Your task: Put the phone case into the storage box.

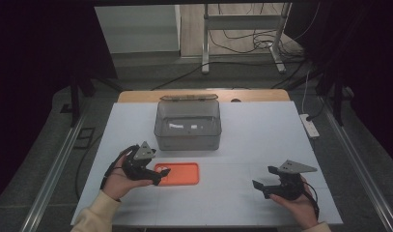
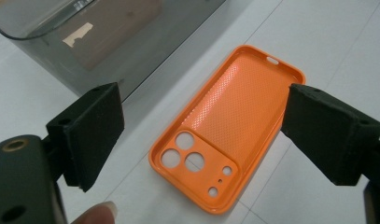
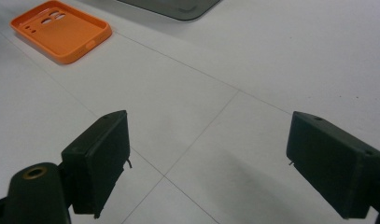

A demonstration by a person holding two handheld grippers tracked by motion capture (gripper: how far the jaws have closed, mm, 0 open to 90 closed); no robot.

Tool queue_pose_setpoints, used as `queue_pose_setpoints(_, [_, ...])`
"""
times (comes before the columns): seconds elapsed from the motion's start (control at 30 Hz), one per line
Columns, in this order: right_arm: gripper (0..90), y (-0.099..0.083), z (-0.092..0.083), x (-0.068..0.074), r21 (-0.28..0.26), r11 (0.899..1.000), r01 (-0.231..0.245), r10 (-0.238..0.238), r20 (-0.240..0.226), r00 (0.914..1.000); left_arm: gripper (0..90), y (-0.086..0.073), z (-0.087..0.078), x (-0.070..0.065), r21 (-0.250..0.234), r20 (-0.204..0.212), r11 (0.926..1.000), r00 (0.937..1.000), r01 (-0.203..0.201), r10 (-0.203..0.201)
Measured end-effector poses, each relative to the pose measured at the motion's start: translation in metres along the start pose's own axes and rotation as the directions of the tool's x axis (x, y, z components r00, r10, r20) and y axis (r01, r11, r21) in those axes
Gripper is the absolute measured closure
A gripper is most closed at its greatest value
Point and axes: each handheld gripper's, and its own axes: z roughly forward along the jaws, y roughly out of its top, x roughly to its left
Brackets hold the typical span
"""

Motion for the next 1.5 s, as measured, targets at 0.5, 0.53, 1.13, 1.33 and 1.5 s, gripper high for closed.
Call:
queue_pose_setpoints(0.5, [13.7,0.000,-0.001,-0.001,-0.003,1.000,-0.005,0.005,0.000,1.0000,13.8,0.012,-0.004,0.005,0.004,-0.001,0.9993,0.9993,-0.036,0.036])
queue_pose_setpoints(0.53, [13.7,0.000,-0.001,-0.001,-0.005,1.000,-0.004,0.004,0.004,1.0000,13.8,0.013,-0.004,0.005,0.006,0.000,0.9992,0.9992,-0.040,0.040])
queue_pose_setpoints(1.13, [13.7,0.000,-0.003,-0.002,-0.007,1.000,-0.008,0.008,0.005,1.0000,14.2,0.021,0.005,0.013,0.077,0.021,0.9894,0.9923,-0.123,0.122])
queue_pose_setpoints(1.33, [13.7,0.000,-0.003,-0.001,-0.008,1.000,-0.005,0.005,0.003,1.0000,15.4,0.030,0.005,0.013,0.092,0.029,0.9820,0.9862,-0.165,0.163])
queue_pose_setpoints(1.5, [13.7,0.000,-0.002,-0.002,-0.004,1.000,-0.005,0.005,0.004,1.0000,16.6,0.035,0.009,0.016,0.110,0.037,0.9762,0.9822,-0.187,0.184])
